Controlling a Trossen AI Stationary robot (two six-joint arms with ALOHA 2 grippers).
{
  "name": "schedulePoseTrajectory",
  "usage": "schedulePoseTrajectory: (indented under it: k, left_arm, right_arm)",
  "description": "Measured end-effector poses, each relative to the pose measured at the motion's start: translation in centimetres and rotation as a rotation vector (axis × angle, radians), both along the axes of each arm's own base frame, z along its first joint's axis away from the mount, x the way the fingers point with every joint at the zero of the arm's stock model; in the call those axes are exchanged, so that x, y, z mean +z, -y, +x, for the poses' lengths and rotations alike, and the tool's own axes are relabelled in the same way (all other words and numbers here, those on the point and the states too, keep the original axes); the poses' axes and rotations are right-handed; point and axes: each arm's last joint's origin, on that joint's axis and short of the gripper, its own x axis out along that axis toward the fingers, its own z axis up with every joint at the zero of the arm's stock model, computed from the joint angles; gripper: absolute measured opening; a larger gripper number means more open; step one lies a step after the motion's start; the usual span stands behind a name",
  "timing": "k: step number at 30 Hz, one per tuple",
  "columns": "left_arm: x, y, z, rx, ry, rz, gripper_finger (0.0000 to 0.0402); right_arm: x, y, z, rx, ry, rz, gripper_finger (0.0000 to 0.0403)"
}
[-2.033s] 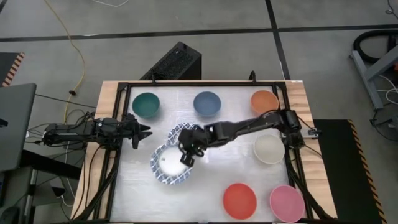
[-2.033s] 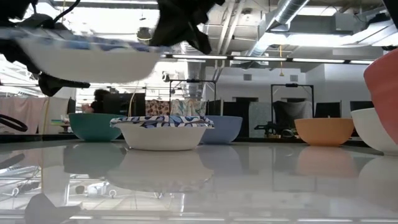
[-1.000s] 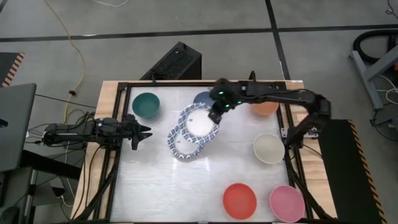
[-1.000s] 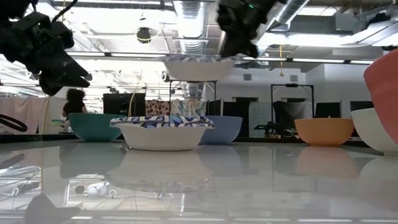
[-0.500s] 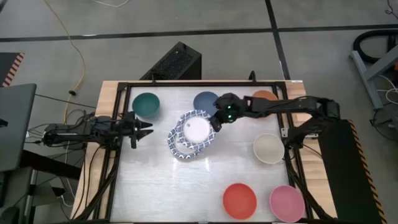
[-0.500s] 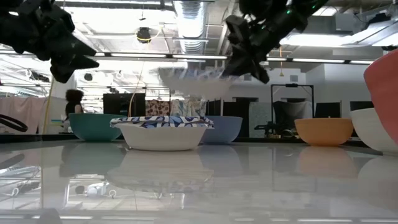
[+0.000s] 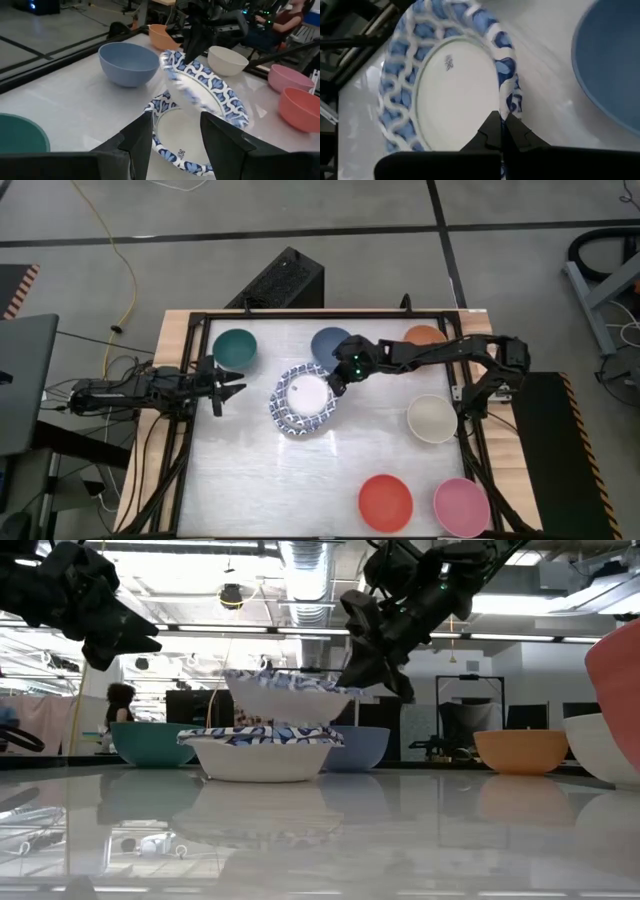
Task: Nest bowls inside each other
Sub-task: Stack the blue patterned bowl on top of the blue patterned bowl
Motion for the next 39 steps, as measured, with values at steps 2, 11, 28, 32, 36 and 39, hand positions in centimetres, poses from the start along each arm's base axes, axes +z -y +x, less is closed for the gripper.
schedulePoseTrajectory:
  k: [2,11,28,32,36,39]
  left_arm:
    - [0.0,0.0,0.0,0.013,-0.002,0.006,0.0156]
    - [0.0,-0.1,0.0,0.032,-0.001,0.009,0.0156]
    - [-0.1,-0.1,0.0,0.022,-0.006,0.0,0.0156]
    - [-0.1,-0.1,0.0,0.022,-0.006,-0.001,0.0156]
    - [-0.1,-0.1,0.0,0.022,-0.006,-0.001,0.0156]
    - [-0.1,-0.1,0.0,0.022,-0.006,-0.001,0.0156]
  right_arm:
    - [0.1,0.0,0.1,-0.002,0.013,0.001,0.0008]
    - [-1.5,-0.3,1.0,-0.008,-0.011,0.034,0.0008]
    - [-2.4,-0.7,2.2,0.018,-0.055,0.06,0.0008]
    - [-2.9,-0.6,2.2,0.014,-0.081,0.064,0.0008]
    - [-2.8,-0.6,2.2,0.014,-0.076,0.062,0.0018]
    - [-2.9,-0.6,2.2,0.014,-0.078,0.063,0.003]
